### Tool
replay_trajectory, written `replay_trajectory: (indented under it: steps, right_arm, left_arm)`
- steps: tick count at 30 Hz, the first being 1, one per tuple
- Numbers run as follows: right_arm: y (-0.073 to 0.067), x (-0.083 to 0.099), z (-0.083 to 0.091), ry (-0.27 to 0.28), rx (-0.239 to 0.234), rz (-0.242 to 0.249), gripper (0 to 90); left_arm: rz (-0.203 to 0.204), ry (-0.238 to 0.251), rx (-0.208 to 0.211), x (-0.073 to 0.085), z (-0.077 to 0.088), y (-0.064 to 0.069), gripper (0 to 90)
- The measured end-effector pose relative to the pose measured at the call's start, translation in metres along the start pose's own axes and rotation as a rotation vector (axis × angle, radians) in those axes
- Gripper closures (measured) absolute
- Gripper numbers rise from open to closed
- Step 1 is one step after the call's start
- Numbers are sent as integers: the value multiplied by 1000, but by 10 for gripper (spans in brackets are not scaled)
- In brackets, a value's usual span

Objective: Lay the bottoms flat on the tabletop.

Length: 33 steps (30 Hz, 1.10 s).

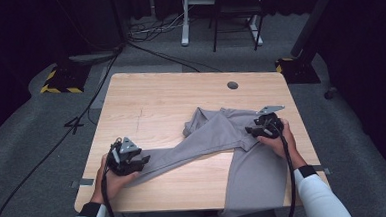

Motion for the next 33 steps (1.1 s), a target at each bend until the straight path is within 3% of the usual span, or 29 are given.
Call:
replay_trajectory:
  steps: [3,5,6,7,10,13,15,18,23,26,29,31,32,33]
  right_arm:
    - [2,1,-6,-7,-15,-20,450]
    - [7,3,-9,-19,-9,-36,449]
    - [10,6,-10,-27,-7,-41,438]
    - [18,10,-9,-25,-25,-79,435]
    - [28,14,-7,-32,-36,-127,437]
    - [39,20,-2,-31,1,-151,437]
    - [52,27,3,-33,42,-194,436]
    - [59,31,6,-37,71,-218,429]
    - [70,36,13,-67,146,-271,401]
    - [71,39,15,-68,154,-276,400]
    - [71,39,17,-87,168,-266,385]
    - [69,39,17,-92,142,-265,389]
    - [67,39,17,-91,115,-255,388]
    - [62,38,18,-99,78,-235,371]
  left_arm:
    - [7,-29,33,1,-14,-5,589]
    - [11,-17,35,1,-15,-6,617]
    - [19,-19,31,2,-14,-6,647]
    - [9,-23,18,4,-12,-7,715]
    - [16,-24,-7,7,-9,-9,763]
    - [32,-27,-43,14,-2,-12,791]
    - [50,-41,-73,20,4,-15,792]
    - [93,-35,-88,31,13,-19,793]
    - [106,-40,-113,47,27,-15,806]
    - [96,-52,-92,54,34,-7,806]
    - [70,-83,-4,56,41,7,801]
    - [9,-106,79,56,43,21,784]
    - [3,-106,108,54,43,27,764]
    - [-30,-59,119,47,42,36,669]
Point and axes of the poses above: each handheld gripper's, and its own axes: z roughly backward along the jaws, x roughly out of its underside, y roughly to its right, the point moved 2 cm from there along -z, roughly forward along the jaws, and after that the axes turned 1 degree about -z, right-handed, at the moved point
